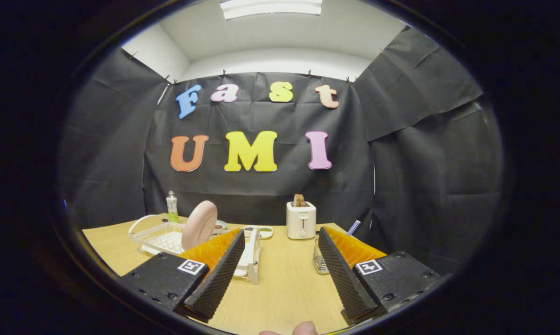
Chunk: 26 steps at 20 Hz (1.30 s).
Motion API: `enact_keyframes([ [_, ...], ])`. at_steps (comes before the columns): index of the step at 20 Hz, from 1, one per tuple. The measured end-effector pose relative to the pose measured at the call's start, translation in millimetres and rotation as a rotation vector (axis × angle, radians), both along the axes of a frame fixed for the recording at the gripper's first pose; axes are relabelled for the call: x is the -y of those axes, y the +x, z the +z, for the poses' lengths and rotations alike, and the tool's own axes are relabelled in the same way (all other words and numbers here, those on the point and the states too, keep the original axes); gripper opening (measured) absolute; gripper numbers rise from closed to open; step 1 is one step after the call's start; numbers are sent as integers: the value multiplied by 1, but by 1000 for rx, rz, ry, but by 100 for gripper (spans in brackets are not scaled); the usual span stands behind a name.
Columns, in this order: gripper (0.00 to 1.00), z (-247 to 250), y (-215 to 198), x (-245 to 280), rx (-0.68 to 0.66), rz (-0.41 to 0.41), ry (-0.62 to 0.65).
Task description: Take the plate from the dish rack, then take the spoon from the basket and place it into the plate.
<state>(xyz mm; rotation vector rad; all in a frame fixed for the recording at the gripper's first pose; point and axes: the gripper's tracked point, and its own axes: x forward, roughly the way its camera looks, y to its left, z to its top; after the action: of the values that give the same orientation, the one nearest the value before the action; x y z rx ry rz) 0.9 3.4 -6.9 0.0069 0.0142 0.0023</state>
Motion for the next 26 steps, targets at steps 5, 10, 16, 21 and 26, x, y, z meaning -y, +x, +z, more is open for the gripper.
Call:
enact_keyframes([
  [5,100,-4,0,-3,-7,9,17],
  [10,100,9,11,-16,-4,34,47],
  [16,100,70,45,-55,-8,139,5],
  [21,100,113,99,-90,-97,230,-25],
  [26,100,111,155,-142,-309,317,-44],
])
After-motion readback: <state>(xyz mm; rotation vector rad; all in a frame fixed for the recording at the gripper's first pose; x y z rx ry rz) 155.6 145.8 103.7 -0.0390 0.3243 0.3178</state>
